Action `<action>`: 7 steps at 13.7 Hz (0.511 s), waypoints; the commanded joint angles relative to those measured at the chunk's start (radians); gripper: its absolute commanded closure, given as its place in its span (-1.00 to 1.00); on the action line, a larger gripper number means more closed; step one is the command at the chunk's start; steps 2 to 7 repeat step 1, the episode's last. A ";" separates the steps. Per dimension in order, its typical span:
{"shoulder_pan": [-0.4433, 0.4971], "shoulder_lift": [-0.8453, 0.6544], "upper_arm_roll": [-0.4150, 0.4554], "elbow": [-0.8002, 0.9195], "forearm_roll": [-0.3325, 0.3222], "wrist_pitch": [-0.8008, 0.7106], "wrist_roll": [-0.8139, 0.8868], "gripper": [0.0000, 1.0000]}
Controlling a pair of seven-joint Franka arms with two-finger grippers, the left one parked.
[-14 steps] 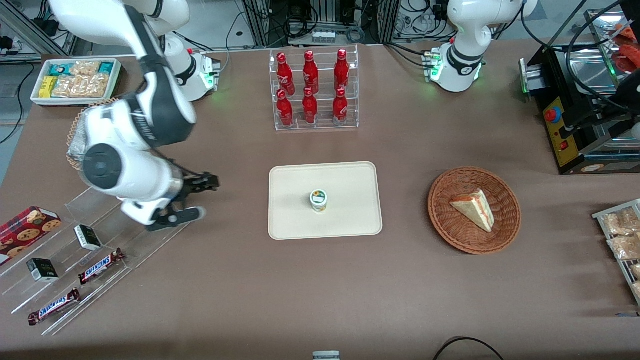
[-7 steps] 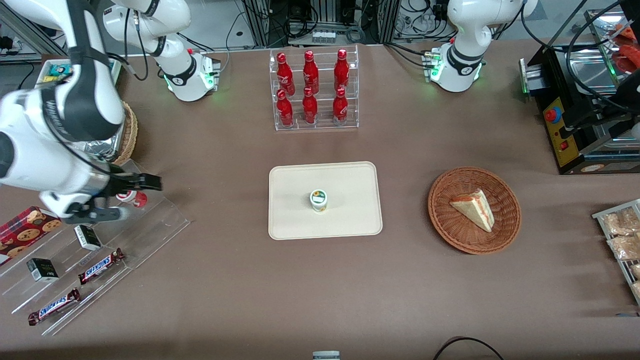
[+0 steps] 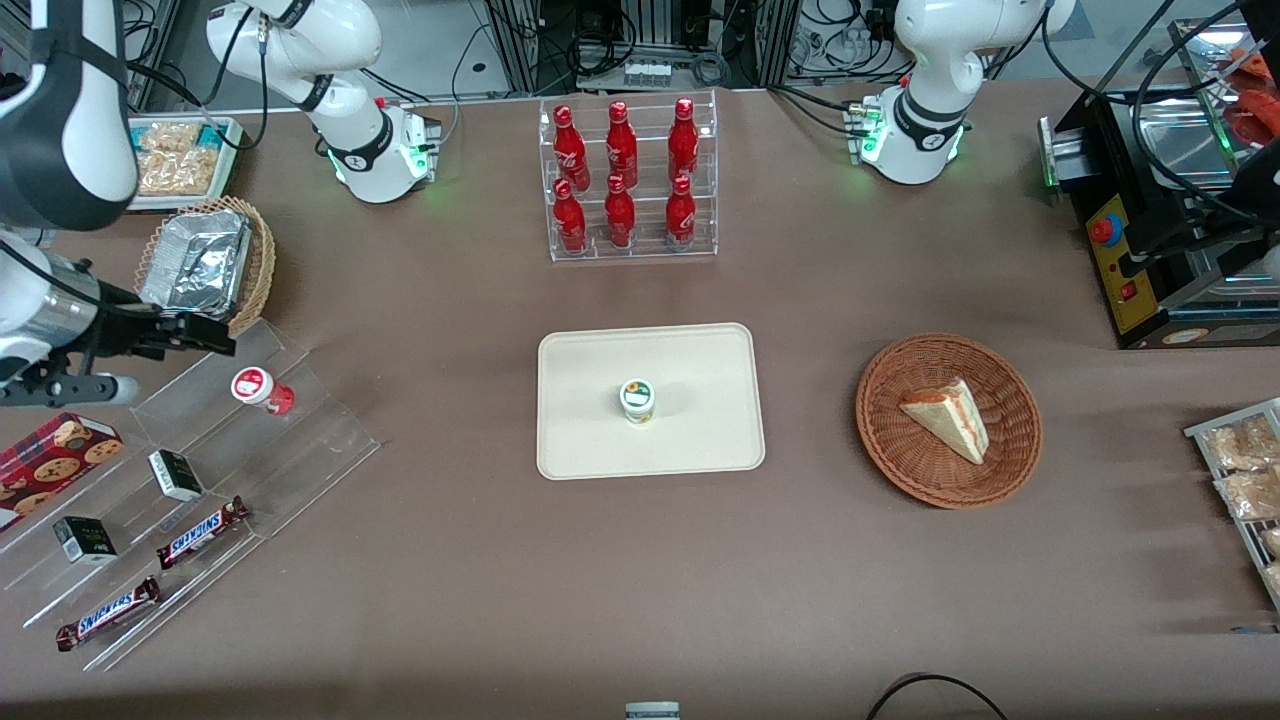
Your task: Place green gum on tray
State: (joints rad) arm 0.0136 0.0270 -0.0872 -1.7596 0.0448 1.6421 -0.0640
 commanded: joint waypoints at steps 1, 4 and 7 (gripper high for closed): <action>-0.038 -0.045 0.038 -0.023 -0.019 -0.045 0.001 -0.99; -0.038 -0.045 0.038 -0.023 -0.019 -0.045 0.001 -0.99; -0.038 -0.045 0.038 -0.023 -0.019 -0.045 0.001 -0.99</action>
